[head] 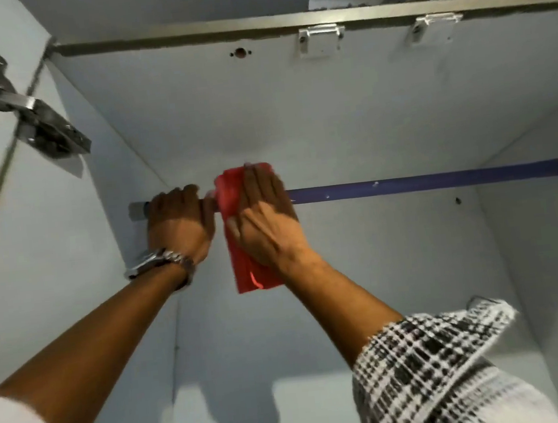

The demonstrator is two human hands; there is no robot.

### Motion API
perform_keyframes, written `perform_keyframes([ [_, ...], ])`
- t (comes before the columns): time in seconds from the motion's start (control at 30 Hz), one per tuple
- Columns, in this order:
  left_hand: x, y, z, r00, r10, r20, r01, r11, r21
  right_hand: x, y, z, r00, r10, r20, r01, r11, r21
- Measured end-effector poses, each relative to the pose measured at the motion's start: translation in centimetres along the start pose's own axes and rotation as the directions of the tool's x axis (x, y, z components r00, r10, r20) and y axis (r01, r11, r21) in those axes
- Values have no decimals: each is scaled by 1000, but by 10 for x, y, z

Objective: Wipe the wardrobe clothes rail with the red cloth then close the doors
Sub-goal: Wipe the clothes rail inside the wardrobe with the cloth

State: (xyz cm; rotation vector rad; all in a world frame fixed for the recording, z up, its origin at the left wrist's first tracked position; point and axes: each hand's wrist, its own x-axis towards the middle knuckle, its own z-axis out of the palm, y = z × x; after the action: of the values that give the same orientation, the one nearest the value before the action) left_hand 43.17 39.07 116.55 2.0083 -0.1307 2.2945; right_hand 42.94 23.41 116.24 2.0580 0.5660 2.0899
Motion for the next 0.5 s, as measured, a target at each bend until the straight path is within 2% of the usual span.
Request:
perform_keyframes([
  [0.07, -14, -9, 13, 988, 114, -101, -111, 993, 40, 1, 11, 1, 999, -52, 14, 52, 999, 0],
  [0.17, -23, -16, 32, 957, 228, -178, -221, 974, 55, -1, 28, 7, 988, -145, -53, 143, 988, -54],
  [0.33, -25, 7, 42, 956, 194, -222, -190, 981, 38, -13, 47, 18, 986, -106, -127, 97, 992, -75],
  [0.5, -18, 78, 66, 943, 216, -252, -228, 973, -18, -48, 130, 16, 981, -39, -188, 16, 993, -118],
])
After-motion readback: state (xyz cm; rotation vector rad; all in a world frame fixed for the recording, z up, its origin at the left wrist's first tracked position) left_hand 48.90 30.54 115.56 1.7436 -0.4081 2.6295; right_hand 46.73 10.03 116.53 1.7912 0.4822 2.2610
